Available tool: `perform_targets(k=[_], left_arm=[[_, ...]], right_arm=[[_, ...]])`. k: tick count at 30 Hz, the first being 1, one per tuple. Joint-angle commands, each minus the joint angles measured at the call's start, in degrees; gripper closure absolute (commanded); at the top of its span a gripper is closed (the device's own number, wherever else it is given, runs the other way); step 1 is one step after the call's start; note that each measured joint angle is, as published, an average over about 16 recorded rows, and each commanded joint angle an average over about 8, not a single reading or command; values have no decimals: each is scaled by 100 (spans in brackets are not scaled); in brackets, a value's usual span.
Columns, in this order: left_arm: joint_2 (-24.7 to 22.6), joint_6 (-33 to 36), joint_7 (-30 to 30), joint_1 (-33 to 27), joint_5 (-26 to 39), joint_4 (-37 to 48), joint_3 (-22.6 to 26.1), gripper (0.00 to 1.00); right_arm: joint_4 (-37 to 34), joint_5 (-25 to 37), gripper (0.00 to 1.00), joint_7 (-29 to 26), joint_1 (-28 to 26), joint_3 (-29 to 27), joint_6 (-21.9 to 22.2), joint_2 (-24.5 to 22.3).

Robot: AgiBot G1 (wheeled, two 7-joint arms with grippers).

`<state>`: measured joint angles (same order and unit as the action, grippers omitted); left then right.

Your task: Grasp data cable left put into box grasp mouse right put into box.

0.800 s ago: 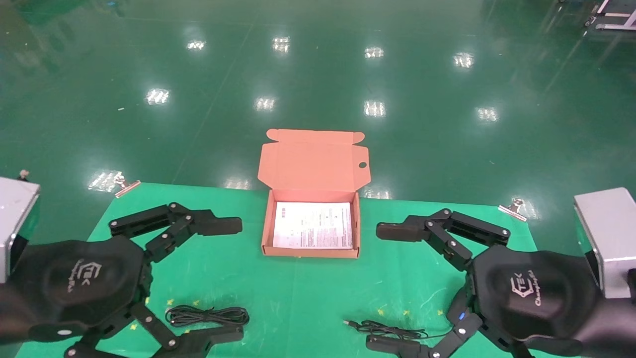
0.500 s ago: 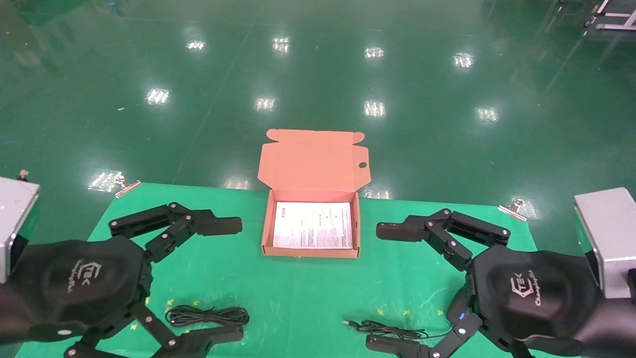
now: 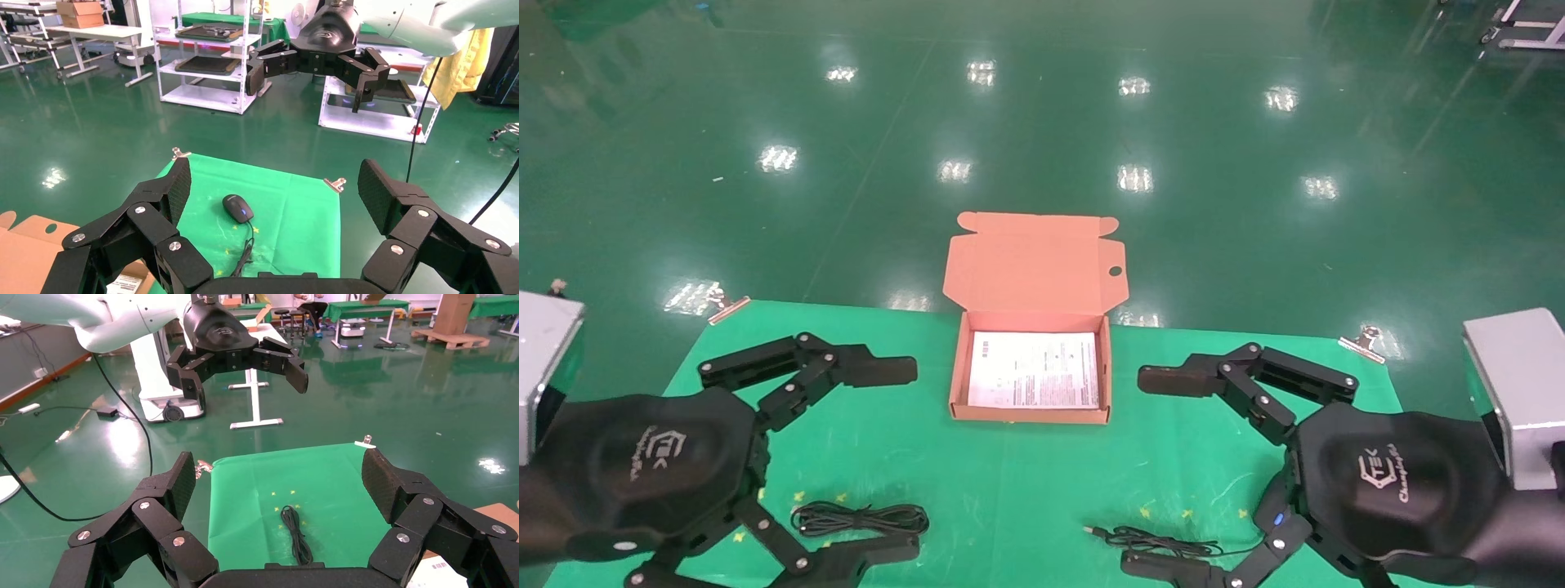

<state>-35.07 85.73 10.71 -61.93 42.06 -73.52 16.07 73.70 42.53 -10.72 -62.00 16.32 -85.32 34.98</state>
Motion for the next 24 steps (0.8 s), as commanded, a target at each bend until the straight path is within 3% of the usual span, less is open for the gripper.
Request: perform_targets(k=[1,6,12,17,24], left_arm=[[3,2,2,19,-17,-4,-5,0],[-19,19,-1,-227,204,4,66,0],[-70,170,229,-889,1009,-20,435,0],[-207,352,540,-1466,1784,-23,900,0],[-453,450,686,-1981,2640,48,1601,0]], right_arm=[[-11,-26,0,-3,12,-7,-5,3],[113,305,0,56,-183,67,29,-29],[310,1292,0,278,-885,431,-186,35],[365,2235,0,757,-1604,995,-436,191],[392,3319,0,1436,-2410,1989,-456,373]])
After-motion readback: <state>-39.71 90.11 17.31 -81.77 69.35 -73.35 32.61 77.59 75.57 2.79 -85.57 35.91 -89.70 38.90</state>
